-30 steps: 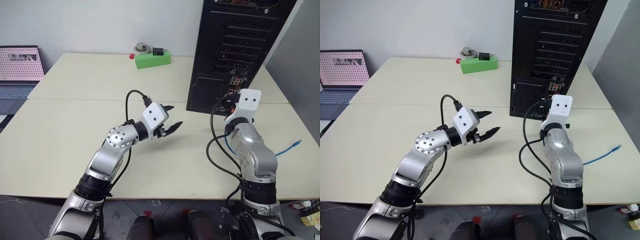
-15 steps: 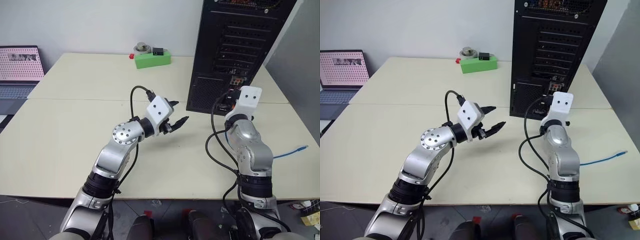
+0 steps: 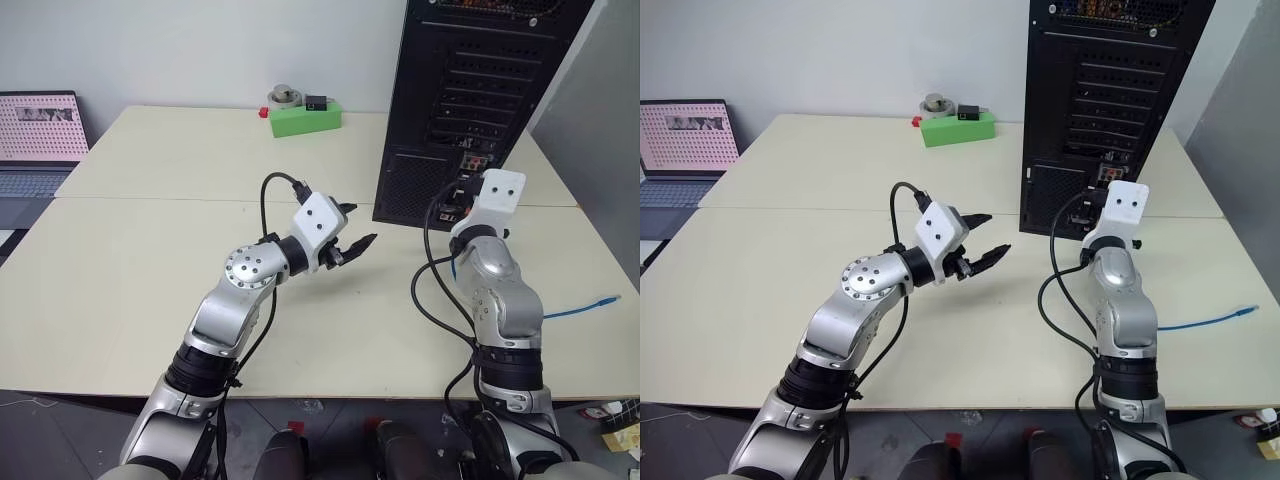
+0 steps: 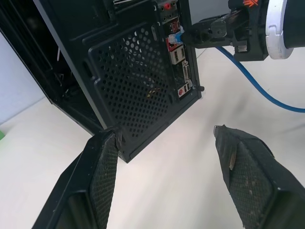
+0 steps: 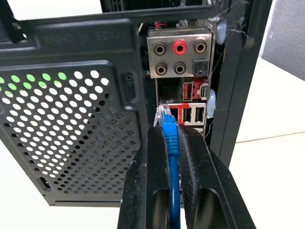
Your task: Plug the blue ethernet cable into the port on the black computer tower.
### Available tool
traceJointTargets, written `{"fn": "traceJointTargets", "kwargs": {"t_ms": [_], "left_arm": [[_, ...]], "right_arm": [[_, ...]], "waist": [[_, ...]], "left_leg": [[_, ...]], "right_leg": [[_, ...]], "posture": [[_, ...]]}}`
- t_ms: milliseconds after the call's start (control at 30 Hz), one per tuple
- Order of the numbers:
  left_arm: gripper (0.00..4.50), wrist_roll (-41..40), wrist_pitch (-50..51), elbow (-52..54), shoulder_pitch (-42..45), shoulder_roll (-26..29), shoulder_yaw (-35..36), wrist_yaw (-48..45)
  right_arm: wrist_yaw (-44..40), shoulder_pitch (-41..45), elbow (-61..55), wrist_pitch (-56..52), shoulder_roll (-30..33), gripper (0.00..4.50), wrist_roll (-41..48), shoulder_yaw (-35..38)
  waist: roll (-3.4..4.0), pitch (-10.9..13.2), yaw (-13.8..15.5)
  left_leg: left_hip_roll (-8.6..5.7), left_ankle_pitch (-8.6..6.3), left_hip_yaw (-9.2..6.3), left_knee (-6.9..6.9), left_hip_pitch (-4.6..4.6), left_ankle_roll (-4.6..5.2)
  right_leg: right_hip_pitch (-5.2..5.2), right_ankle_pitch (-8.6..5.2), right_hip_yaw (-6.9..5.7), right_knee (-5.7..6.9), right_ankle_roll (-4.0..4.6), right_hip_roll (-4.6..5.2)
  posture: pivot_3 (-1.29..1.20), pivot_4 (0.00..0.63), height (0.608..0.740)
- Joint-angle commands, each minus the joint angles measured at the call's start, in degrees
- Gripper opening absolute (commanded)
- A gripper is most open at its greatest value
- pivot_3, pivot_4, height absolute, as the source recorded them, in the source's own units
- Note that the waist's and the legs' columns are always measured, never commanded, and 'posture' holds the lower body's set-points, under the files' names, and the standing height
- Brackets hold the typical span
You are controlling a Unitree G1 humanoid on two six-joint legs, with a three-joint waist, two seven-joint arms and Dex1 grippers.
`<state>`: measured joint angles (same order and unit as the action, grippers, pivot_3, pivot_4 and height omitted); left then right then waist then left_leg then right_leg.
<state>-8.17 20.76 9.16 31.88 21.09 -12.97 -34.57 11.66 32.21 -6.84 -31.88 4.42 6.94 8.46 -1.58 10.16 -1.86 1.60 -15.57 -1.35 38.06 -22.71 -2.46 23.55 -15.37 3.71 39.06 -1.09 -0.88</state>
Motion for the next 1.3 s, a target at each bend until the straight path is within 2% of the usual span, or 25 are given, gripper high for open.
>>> {"fn": "traceJointTargets", "kwargs": {"t_ms": [33, 1300], "left_arm": [[3.26, -0.15, -0.65, 3.14, 0.69, 0.05, 1.23, -0.32], [3.26, 0.21, -1.19, 2.62, 0.48, 0.01, 1.20, -0.78]], "right_arm": [[0.53, 1.39, -0.42, 1.45, 0.00, 0.00, -0.57, 1.06], [-0.62, 2.91, 1.82, 4.43, -0.14, 0.00, -2.19, 0.55]], "waist": [[0.00, 0.00, 0.00], [0.01, 0.01, -0.04]], "left_leg": [[0.00, 0.00, 0.00, 0.00, 0.00, 0.00], [0.00, 0.00, 0.00, -0.01, 0.00, 0.00]], "right_leg": [[0.00, 0.00, 0.00, 0.00, 0.00, 0.00], [0.02, 0.00, 0.04, -0.01, 0.00, 0.00]], "posture": [[0.00, 0.150, 0.740], [0.00, 0.150, 0.740]]}}
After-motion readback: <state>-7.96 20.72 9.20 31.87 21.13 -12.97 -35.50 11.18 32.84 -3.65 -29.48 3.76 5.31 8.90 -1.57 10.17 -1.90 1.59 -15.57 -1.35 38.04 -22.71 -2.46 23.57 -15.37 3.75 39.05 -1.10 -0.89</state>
